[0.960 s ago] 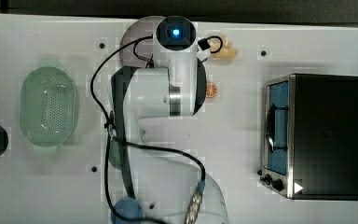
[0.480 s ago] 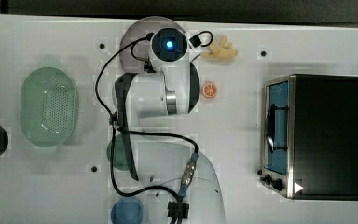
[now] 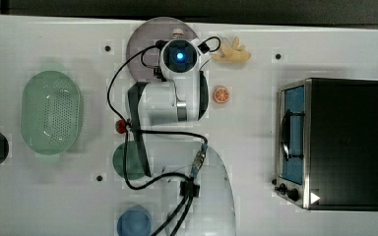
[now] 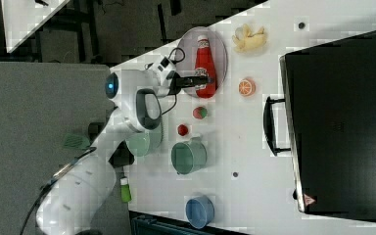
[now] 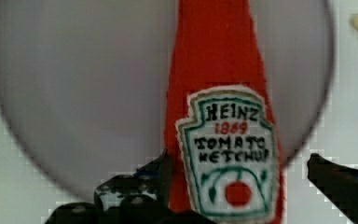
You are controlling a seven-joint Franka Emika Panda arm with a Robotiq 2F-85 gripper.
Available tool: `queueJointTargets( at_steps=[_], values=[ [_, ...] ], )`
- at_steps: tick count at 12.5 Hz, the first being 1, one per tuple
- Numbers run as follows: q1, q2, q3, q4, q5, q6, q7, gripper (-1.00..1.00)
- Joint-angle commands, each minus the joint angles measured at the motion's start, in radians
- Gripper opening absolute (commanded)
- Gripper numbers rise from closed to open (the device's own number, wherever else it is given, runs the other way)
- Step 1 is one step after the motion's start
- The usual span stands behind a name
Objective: Pick ketchup from plate and place it on table.
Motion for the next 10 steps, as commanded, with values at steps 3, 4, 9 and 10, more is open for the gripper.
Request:
queueJointTargets(
  at_steps=[3, 4, 9, 10],
  values=[
    [0.005, 0.065, 0.007, 0.009, -0.015, 0.109, -0.035, 1.0],
    [0.005, 0.07, 0.009, 0.009, -0.015, 0.117, -0.035, 1.0],
    [0.006, 0.064, 0.008, 0.012, -0.015, 0.121, -0.035, 0.3],
    [0.007, 0.062, 0.009, 0.012, -0.015, 0.12, -0.035, 0.3]
  ],
)
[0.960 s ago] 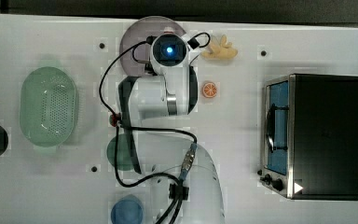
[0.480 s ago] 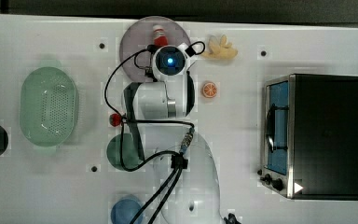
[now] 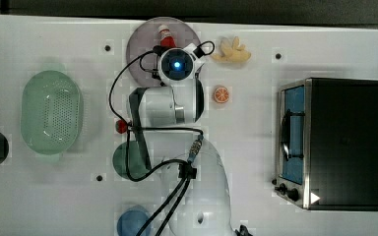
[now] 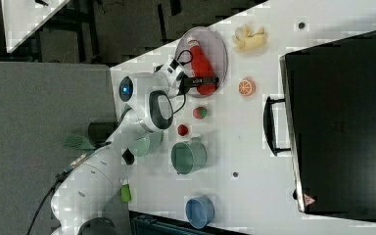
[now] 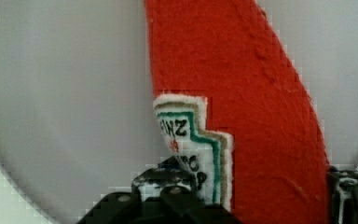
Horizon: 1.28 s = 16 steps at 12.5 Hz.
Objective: Pick ketchup from plate and place it on table.
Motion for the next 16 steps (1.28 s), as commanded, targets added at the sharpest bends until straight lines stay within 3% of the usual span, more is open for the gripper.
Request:
queueJointTargets(
  at_steps=[1, 5, 10, 13, 16],
  values=[
    [-0.001, -0.024, 0.008, 0.004, 0.005, 0.015, -0.029, 0.3],
    [-0.007, -0.139, 0.007, 0.021, 0.012, -0.03, 0.007, 0.3],
    [-0.021, -0.4, 0.003, 0.009, 0.072, -0.371, 0.017, 0.3],
    [-0.048, -0.559, -0.007, -0.079, 0.082, -0.498, 0.033, 0.3],
    [-0.067, -0.704, -0.032, -0.245, 0.11, -0.499, 0.035, 0.3]
  ],
)
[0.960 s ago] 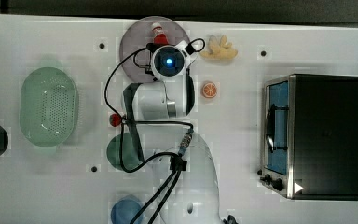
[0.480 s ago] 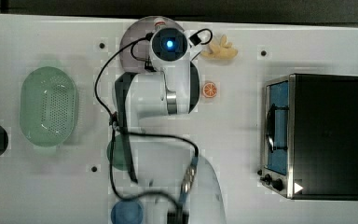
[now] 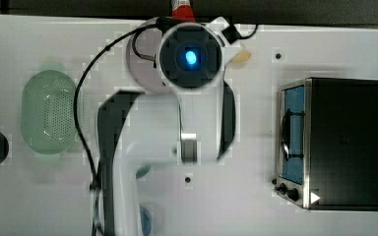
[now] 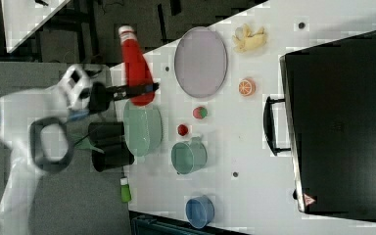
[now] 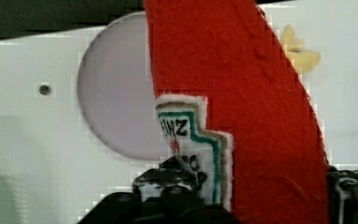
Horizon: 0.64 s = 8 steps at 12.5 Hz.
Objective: Pick ketchup from plate and place it on table.
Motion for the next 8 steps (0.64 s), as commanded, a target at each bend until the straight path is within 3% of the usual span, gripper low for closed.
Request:
queueJointTargets(
  at_steps=[1, 4, 8],
  values=[
    [-0.026, -0.06, -0.032, -0.181, 0.025, -0.038, 0.031, 0.3],
    [-0.026, -0.146, -0.063, -0.35, 0.025, -0.017, 0.097, 0.3],
    [-0.024, -0.096, -0.062, -0.487, 0.025, 0.162, 0.167, 0.3]
  ],
)
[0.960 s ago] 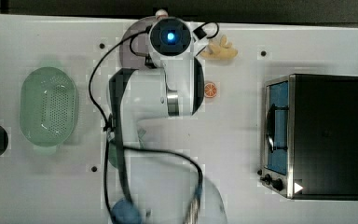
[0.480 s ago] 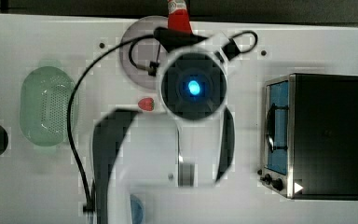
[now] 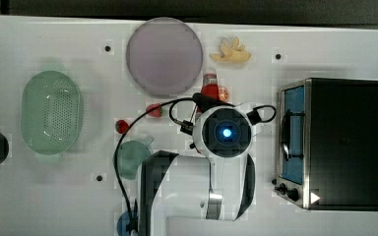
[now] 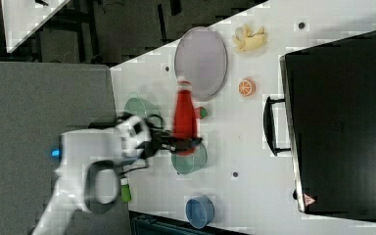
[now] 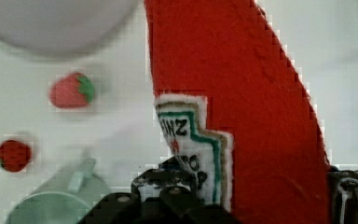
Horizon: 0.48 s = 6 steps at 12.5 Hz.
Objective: Pick ketchup from plate and place it on table.
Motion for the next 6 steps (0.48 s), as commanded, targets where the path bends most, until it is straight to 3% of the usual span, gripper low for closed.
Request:
queueJointTargets(
  at_steps=[1, 6],
  values=[
    [0.01, 0.074, 0.007, -0.054, 0.006, 0.139, 0.094, 0.3],
    [0.011, 0.252, 0.007, -0.055, 0.006, 0.33, 0.094, 0.3]
  ],
)
